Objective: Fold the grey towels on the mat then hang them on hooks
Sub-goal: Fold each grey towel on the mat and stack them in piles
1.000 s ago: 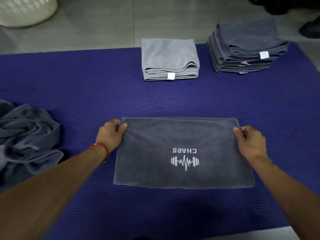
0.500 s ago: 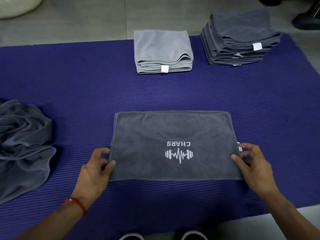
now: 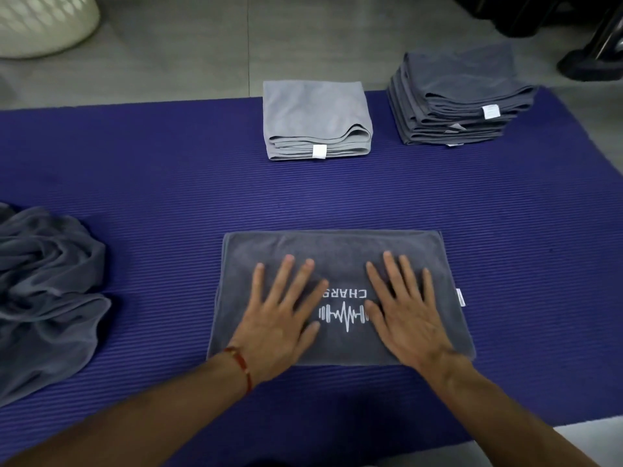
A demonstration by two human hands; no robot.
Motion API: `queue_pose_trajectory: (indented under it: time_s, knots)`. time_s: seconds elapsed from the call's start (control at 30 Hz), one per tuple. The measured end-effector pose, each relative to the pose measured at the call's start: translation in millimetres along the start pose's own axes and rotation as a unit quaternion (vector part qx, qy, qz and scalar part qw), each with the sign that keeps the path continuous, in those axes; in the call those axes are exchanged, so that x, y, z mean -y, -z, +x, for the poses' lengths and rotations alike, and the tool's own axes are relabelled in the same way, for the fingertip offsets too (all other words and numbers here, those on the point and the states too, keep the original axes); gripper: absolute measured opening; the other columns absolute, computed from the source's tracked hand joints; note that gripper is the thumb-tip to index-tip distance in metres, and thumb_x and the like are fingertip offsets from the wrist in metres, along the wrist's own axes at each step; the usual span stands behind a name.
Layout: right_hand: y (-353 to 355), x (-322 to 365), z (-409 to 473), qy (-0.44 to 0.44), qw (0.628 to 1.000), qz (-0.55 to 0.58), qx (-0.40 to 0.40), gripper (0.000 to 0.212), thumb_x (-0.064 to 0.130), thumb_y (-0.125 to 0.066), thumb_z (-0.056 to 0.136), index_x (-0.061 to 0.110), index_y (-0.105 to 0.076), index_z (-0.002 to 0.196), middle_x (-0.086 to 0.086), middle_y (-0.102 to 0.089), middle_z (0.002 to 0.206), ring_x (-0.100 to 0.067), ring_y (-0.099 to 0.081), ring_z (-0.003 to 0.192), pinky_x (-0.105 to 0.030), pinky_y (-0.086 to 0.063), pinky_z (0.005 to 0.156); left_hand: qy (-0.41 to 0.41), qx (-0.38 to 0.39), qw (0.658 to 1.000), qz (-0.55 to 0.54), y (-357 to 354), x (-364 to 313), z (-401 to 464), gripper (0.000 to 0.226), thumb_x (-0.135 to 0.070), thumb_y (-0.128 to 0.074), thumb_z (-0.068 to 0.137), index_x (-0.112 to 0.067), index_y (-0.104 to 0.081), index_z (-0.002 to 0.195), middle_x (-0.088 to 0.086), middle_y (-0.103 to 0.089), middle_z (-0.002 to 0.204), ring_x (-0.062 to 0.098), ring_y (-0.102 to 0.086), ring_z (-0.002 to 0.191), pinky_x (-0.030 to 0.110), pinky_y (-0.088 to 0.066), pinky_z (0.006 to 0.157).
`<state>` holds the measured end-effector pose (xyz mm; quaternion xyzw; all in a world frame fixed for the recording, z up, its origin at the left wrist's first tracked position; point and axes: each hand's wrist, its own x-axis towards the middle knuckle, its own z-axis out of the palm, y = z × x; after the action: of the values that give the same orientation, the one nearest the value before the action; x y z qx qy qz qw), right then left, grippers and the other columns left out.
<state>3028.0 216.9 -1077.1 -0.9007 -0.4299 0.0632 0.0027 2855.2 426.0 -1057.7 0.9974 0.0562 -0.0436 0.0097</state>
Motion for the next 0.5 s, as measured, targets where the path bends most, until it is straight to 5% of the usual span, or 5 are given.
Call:
queue_pose_trajectory:
  time_s: [0.13,0.2,0.3,0.37,0.5]
  knots:
    - [-11.2,-19.7,-6.6,-0.021,1.0,-0.005,0.002,0.069,0.059,-0.012,0.104,0.026,-0.007,0.164,-0.004,0.0,0.171,-0.025,-0.003,0.158,-0.056,-0.006,0.126,-0.03,0.058,0.998,0.01,-24.1,5.0,2.6,0.074,-0.063,-0.027,0.101,-0.024,-0.011,0.162,0.008,0.001,0.169,0.038,0.002,0.154,0.076,-0.012,0.112]
    - [-9.4,-32.2,-12.6,-0.157,0.987,0.004,-0.021,0.075,0.06,-0.019,0.102,0.015,-0.016,0.162,-0.016,-0.014,0.168,-0.033,-0.015,0.155,-0.056,-0.013,0.124,-0.03,0.06,0.998,0.016,-23.2,5.8,2.3,0.076,-0.064,-0.028,0.1,-0.023,-0.011,0.161,0.01,0.001,0.169,0.04,0.001,0.154,0.076,-0.012,0.112]
    - [1.9,-37.6,-10.6,-0.304,0.95,0.041,-0.059,0.077,0.062,-0.029,0.1,-0.001,-0.046,0.141,-0.027,-0.05,0.137,-0.044,-0.046,0.126,-0.062,-0.04,0.1,-0.019,0.051,0.998,0.01,-12.6,-5.5,10.5,0.077,-0.064,-0.03,0.098,-0.023,-0.016,0.161,0.011,0.0,0.169,0.041,0.002,0.154,0.078,-0.01,0.11]
    - [11.5,-40.6,-0.8,-0.335,0.937,0.076,-0.056,0.067,0.059,-0.042,0.1,0.0,-0.055,0.128,-0.026,-0.056,0.123,-0.044,-0.05,0.114,-0.06,-0.043,0.092,-0.031,0.046,0.998,-0.001,-8.8,-19.0,17.6,0.073,-0.061,-0.029,0.1,-0.025,-0.014,0.161,0.008,0.002,0.169,0.037,0.004,0.155,0.078,-0.006,0.111]
    - [33.5,-53.5,23.1,-0.417,0.885,0.207,0.014,0.045,0.055,-0.068,0.088,0.013,-0.061,0.102,-0.013,-0.062,0.115,-0.04,-0.053,0.117,-0.059,-0.045,0.098,-0.038,0.073,0.997,-0.002,-16.7,-30.9,24.7,0.066,-0.058,-0.02,0.104,-0.029,-0.005,0.161,0.005,0.005,0.169,0.036,0.006,0.155,0.075,-0.01,0.112]
